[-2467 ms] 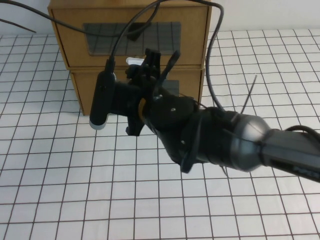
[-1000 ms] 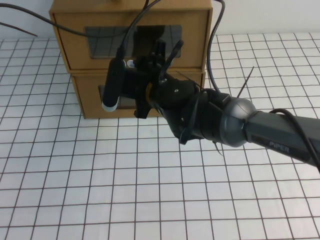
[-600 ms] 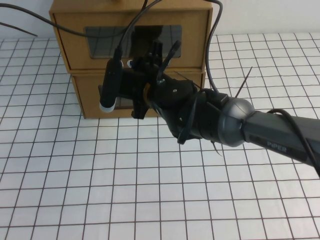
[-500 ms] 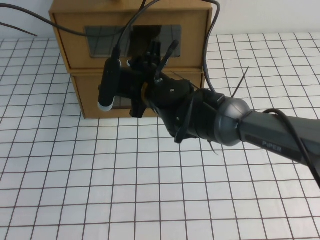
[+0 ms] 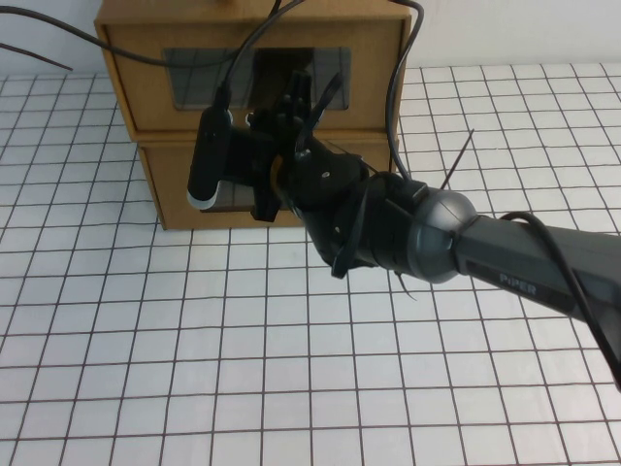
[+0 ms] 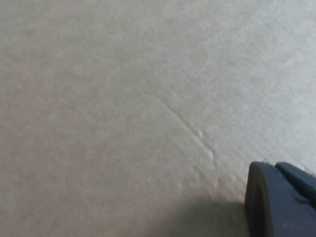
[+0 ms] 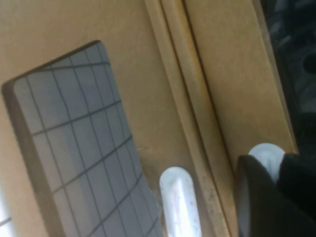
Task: Open the shoe box
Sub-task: 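Pull the top drawer of the cardboard box fully open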
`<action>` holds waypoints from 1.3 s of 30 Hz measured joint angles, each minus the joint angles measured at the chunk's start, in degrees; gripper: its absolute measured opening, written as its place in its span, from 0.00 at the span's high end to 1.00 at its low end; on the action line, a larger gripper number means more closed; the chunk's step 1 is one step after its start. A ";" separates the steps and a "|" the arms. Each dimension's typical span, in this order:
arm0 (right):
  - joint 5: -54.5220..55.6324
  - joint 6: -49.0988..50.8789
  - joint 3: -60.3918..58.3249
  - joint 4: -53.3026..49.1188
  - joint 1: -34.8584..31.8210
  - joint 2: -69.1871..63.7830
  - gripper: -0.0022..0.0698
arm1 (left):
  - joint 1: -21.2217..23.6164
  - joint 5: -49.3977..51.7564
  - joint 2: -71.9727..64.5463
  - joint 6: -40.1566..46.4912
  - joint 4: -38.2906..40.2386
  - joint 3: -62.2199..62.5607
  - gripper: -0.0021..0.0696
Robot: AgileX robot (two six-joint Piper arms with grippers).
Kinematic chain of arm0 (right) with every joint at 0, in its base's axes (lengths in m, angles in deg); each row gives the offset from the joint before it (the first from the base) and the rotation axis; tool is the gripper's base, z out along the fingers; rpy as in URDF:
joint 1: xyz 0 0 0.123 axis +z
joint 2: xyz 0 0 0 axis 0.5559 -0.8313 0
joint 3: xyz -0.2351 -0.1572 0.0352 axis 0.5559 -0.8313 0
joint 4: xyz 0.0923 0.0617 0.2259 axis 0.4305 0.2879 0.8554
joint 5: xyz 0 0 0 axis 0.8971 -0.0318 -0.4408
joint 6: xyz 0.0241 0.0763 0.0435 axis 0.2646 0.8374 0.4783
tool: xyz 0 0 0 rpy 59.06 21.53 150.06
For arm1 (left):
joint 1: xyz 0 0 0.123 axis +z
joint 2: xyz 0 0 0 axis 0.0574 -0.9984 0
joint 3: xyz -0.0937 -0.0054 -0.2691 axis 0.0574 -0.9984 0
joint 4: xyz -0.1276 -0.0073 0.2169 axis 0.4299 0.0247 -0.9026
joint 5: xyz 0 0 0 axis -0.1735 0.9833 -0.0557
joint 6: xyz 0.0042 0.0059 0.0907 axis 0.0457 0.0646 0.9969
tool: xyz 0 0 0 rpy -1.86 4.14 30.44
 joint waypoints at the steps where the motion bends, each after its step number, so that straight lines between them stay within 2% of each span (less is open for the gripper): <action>1: -0.12 0.00 0.00 -0.09 0.00 0.00 0.86 | 0.00 0.00 0.00 0.00 0.00 0.00 0.98; 12: -1.96 -6.75 0.11 -0.33 0.34 -0.44 0.87 | 0.00 0.00 0.00 0.16 0.00 0.00 0.98; 19: -2.95 -7.42 0.33 -0.33 0.46 -0.71 0.88 | 0.00 0.11 0.00 0.16 0.00 0.00 0.98; 24: -3.34 -7.53 0.33 -0.68 0.57 -0.71 0.95 | 0.00 0.11 0.00 0.16 0.00 0.00 0.98; 39: -9.73 -12.05 -2.45 1.76 3.74 0.96 0.96 | 0.00 0.57 0.00 -0.88 0.12 0.00 0.98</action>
